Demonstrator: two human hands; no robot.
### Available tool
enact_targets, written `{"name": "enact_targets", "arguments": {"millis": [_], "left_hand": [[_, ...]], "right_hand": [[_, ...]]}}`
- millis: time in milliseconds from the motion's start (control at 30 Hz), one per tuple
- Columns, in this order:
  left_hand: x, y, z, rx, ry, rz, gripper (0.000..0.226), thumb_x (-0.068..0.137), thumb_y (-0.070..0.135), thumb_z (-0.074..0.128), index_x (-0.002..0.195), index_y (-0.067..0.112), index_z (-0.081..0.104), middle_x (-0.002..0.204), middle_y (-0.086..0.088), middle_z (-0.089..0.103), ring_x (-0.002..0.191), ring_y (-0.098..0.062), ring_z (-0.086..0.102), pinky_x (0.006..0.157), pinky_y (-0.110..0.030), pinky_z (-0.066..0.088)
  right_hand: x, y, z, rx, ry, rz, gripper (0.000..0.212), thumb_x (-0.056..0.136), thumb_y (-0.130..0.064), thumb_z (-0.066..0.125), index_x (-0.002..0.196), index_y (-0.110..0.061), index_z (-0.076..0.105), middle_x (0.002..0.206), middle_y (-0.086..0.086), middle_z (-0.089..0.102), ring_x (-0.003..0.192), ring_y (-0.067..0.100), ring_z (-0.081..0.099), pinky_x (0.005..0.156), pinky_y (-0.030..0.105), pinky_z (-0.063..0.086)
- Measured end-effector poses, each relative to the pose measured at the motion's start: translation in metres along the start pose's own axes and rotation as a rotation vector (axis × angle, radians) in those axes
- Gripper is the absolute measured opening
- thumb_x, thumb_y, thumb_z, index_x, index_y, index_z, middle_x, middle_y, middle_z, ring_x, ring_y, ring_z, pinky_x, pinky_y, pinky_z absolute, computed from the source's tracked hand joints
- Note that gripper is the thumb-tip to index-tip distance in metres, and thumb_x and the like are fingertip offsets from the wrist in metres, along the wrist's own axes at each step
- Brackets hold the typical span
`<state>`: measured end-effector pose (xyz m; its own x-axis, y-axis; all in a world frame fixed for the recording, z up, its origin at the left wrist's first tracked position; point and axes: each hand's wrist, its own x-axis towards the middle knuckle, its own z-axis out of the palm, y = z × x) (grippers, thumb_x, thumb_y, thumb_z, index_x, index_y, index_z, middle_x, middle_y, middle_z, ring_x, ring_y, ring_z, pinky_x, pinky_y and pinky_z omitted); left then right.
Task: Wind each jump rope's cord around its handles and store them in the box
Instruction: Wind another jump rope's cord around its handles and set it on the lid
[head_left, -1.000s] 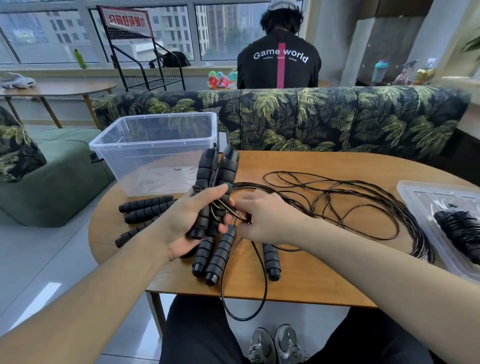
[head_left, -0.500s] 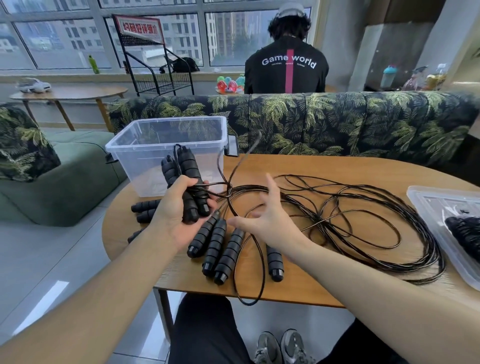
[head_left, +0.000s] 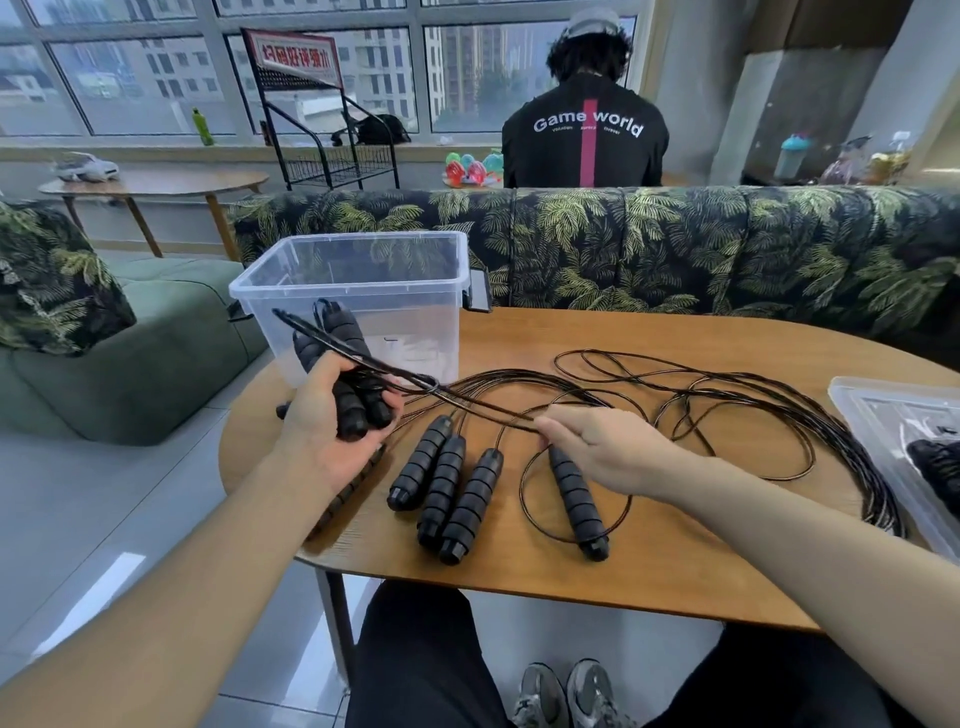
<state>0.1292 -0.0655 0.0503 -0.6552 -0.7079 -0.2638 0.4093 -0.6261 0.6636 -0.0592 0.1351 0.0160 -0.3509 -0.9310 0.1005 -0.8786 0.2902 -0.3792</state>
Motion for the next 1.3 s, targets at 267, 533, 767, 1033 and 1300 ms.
{"name": "enact_targets", "arguments": {"millis": [267, 533, 767, 1033, 1300], "left_hand": [[-0.002, 0.013, -0.018, 0.050, -0.070, -0.041, 0.014, 0.088, 0.015, 0.054, 0.093, 0.002, 0.059, 0.087, -0.012, 0.061, 0.071, -0.019, 0.055, 0.058, -0.021, 0.049], [-0.013, 0.001, -0.013, 0.247, -0.024, 0.028, 0.023, 0.098, 0.003, 0.044, 0.083, 0.009, 0.061, 0.071, -0.012, 0.065, 0.075, -0.023, 0.051, 0.066, -0.031, 0.039], [-0.005, -0.013, -0.007, 0.245, -0.071, -0.041, 0.012, 0.097, 0.006, 0.049, 0.105, 0.006, 0.057, 0.089, -0.013, 0.063, 0.072, -0.023, 0.063, 0.080, -0.034, 0.048], [-0.010, -0.022, 0.004, 0.307, -0.124, -0.028, 0.017, 0.098, 0.006, 0.046, 0.098, 0.001, 0.062, 0.074, -0.011, 0.064, 0.074, -0.021, 0.060, 0.072, -0.030, 0.050], [-0.011, -0.008, -0.002, 0.195, -0.175, 0.006, 0.019, 0.097, 0.004, 0.041, 0.104, 0.009, 0.058, 0.088, -0.010, 0.059, 0.074, -0.022, 0.054, 0.057, -0.025, 0.046]], "right_hand": [[0.006, 0.051, -0.033, -0.015, 0.015, 0.382, 0.067, 0.096, -0.072, 0.014, 0.127, -0.028, 0.054, 0.125, 0.002, 0.065, 0.117, 0.028, 0.059, 0.103, 0.042, 0.045], [0.013, 0.109, -0.038, -0.291, 0.068, 0.744, 0.054, 0.100, -0.062, 0.037, 0.120, -0.020, 0.064, 0.093, 0.001, 0.065, 0.085, 0.023, 0.062, 0.074, 0.034, 0.053], [0.029, 0.063, -0.020, -0.064, 0.054, 0.324, 0.040, 0.103, -0.043, 0.048, 0.140, -0.029, 0.055, 0.141, -0.003, 0.057, 0.125, 0.016, 0.054, 0.102, 0.033, 0.046], [0.033, -0.011, -0.001, 0.188, -0.019, -0.186, 0.024, 0.104, -0.030, 0.050, 0.123, -0.028, 0.064, 0.125, -0.011, 0.064, 0.116, 0.002, 0.054, 0.101, 0.019, 0.037], [0.029, 0.044, -0.015, -0.021, -0.118, 0.153, 0.029, 0.102, -0.053, 0.042, 0.098, -0.040, 0.068, 0.098, -0.012, 0.070, 0.093, 0.011, 0.064, 0.088, 0.036, 0.054]]}}
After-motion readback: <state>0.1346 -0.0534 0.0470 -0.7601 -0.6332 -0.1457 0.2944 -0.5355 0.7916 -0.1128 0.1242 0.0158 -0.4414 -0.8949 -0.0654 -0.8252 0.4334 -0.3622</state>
